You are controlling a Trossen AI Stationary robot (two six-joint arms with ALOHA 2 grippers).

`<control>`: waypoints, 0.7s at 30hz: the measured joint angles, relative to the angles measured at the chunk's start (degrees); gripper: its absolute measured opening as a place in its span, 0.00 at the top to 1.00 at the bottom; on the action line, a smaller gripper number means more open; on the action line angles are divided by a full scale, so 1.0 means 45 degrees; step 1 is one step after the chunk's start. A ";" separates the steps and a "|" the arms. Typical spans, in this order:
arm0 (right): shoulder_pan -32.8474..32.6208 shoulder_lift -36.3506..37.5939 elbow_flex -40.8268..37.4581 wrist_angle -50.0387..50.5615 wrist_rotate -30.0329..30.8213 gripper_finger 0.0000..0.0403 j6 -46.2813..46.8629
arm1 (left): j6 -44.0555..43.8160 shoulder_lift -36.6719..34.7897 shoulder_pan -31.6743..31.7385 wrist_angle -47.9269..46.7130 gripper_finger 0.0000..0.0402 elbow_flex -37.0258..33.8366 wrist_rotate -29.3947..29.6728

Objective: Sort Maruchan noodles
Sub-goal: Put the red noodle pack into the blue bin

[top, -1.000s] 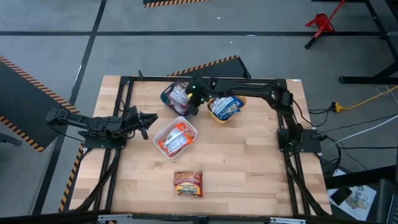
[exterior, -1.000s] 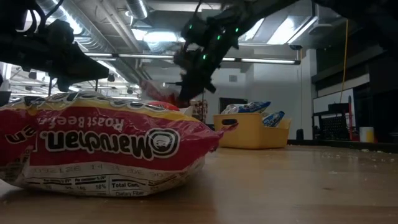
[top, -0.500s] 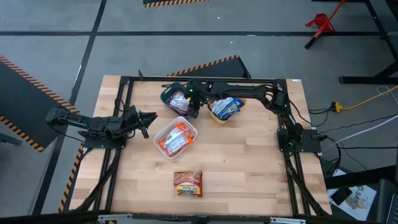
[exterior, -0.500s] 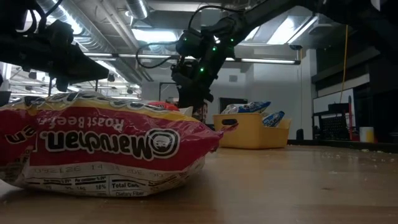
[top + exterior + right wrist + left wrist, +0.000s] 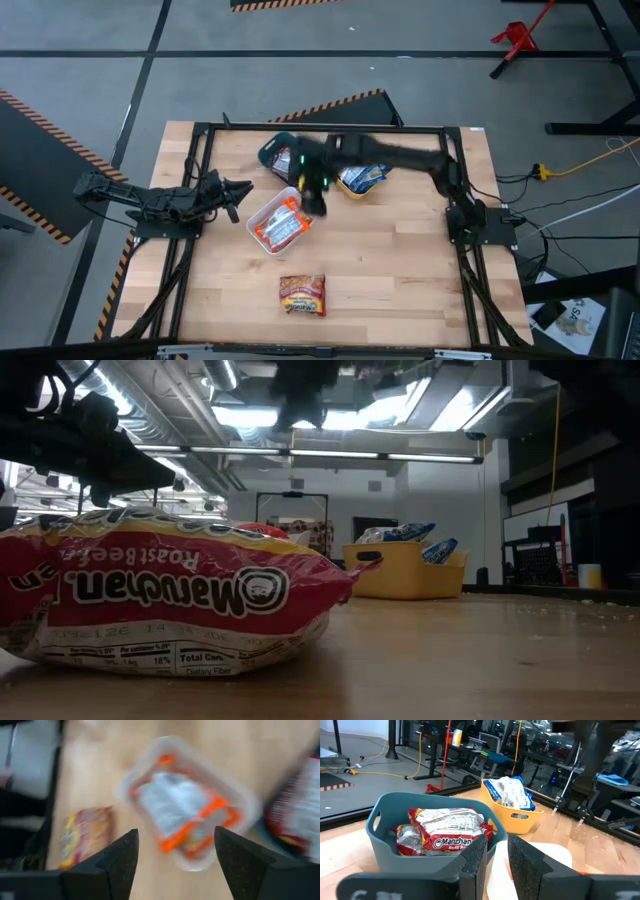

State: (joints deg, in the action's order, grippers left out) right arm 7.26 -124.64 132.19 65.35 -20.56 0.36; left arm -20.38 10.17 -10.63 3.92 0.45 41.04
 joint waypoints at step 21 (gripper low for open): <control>-0.5694 -0.0242 -0.5209 -0.4090 0.2745 0.34 -0.0134 | 0.0010 0.0000 -0.0005 0.0010 0.82 0.0000 -0.1464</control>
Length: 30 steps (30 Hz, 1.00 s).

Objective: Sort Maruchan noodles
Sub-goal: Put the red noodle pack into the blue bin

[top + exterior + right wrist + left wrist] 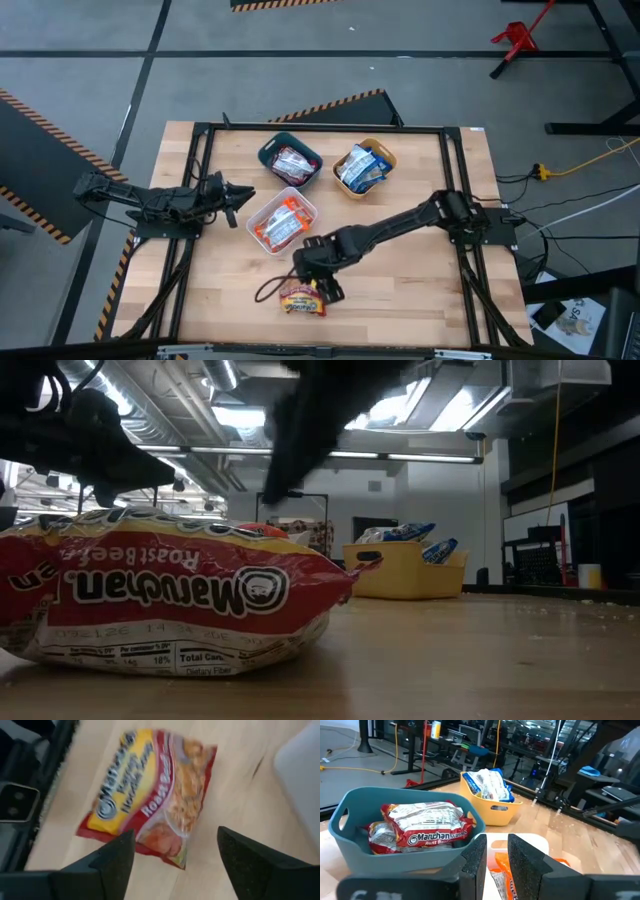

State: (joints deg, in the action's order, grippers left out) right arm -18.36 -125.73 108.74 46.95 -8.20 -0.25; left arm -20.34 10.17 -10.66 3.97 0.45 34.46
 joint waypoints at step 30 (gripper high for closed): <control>0.0003 -0.0893 -0.2452 -0.2521 0.0023 0.59 0.0456 | 0.0000 0.0078 0.0000 0.0005 0.82 0.0000 -0.0010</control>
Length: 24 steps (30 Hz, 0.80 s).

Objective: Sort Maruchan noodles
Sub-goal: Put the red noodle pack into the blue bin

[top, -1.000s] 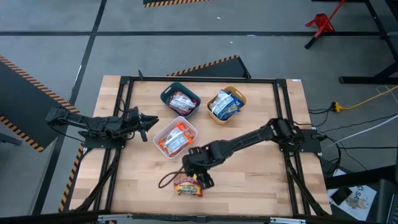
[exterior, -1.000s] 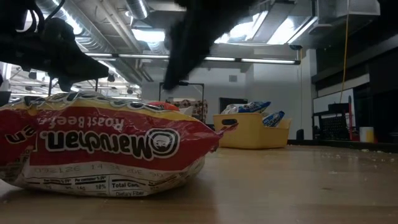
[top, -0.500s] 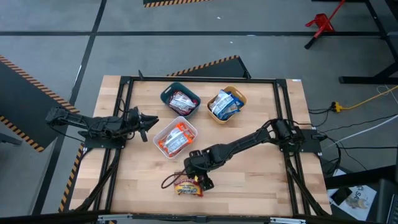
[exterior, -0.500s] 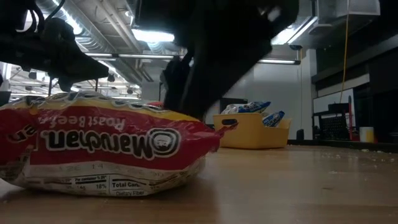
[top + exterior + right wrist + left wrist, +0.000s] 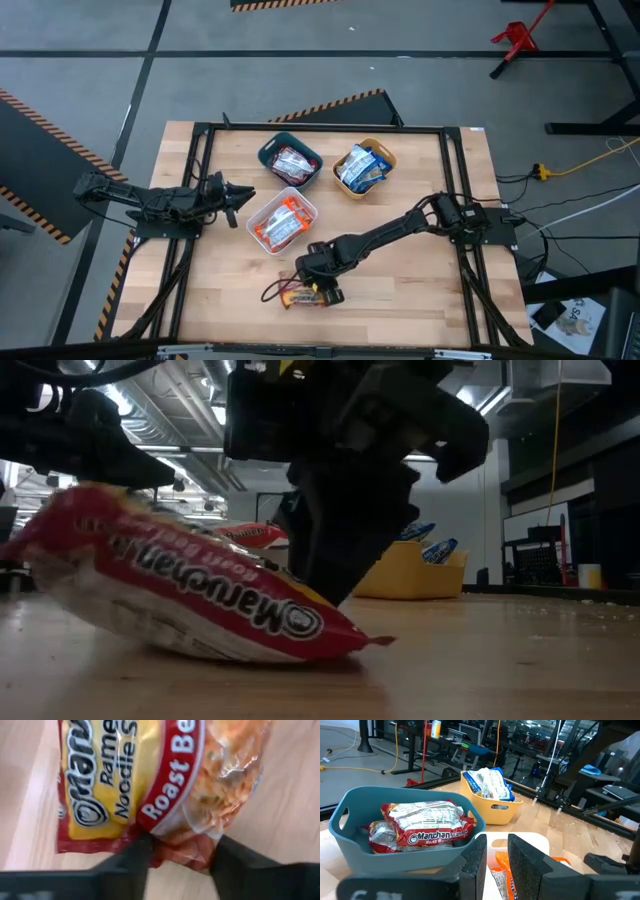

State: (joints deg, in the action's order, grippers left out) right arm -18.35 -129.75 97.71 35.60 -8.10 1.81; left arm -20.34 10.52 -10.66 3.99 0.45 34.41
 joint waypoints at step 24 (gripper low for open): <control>0.0535 0.1263 0.3797 0.4329 -0.0990 1.00 0.0349 | -0.0005 -0.0009 0.0004 0.0000 0.82 0.0000 -0.0007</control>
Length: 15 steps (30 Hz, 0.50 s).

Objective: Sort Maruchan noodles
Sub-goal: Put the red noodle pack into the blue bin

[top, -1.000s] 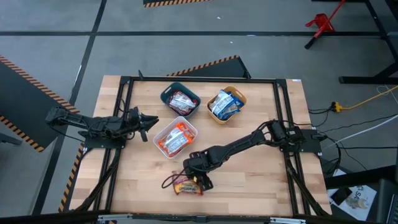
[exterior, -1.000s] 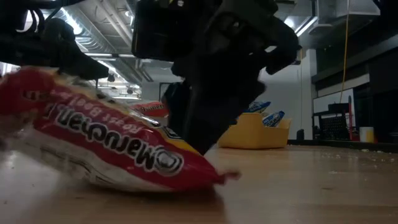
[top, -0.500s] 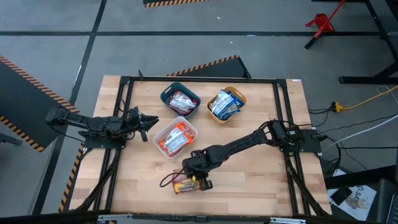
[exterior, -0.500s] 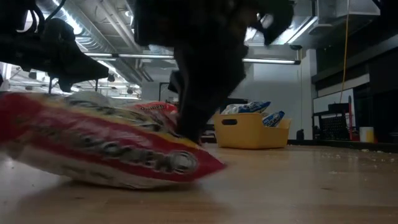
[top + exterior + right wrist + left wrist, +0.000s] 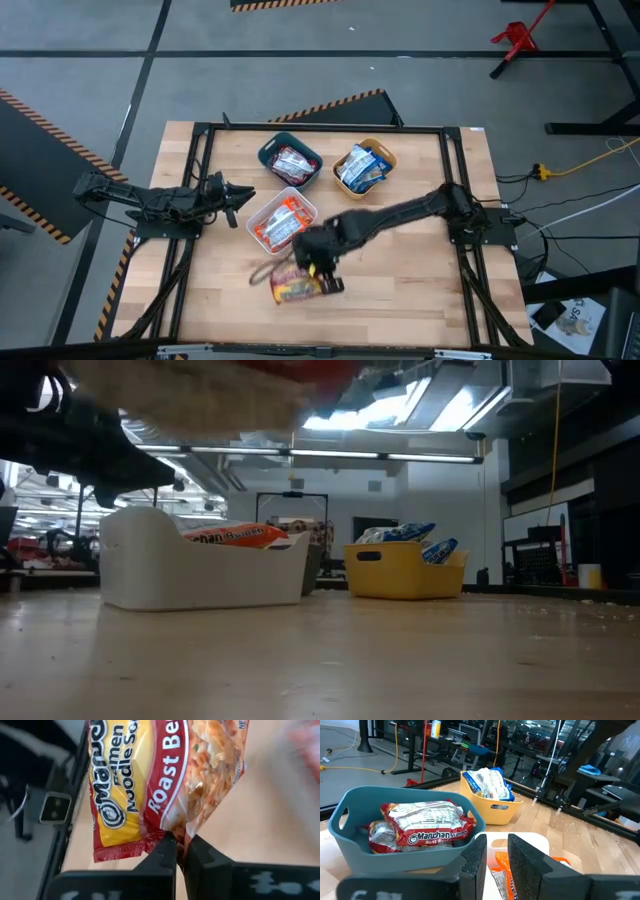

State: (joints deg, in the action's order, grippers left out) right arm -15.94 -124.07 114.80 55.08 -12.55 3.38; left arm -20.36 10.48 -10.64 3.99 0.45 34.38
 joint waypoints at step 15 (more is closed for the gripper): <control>0.5777 0.1906 0.0351 0.0692 0.2426 1.00 -0.0151 | -0.0024 0.0004 -0.0004 0.0005 0.82 0.0000 0.0026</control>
State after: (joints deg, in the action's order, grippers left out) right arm 10.06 -115.49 116.38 58.20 -1.64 2.70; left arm -20.47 10.50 -10.66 4.01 0.45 34.50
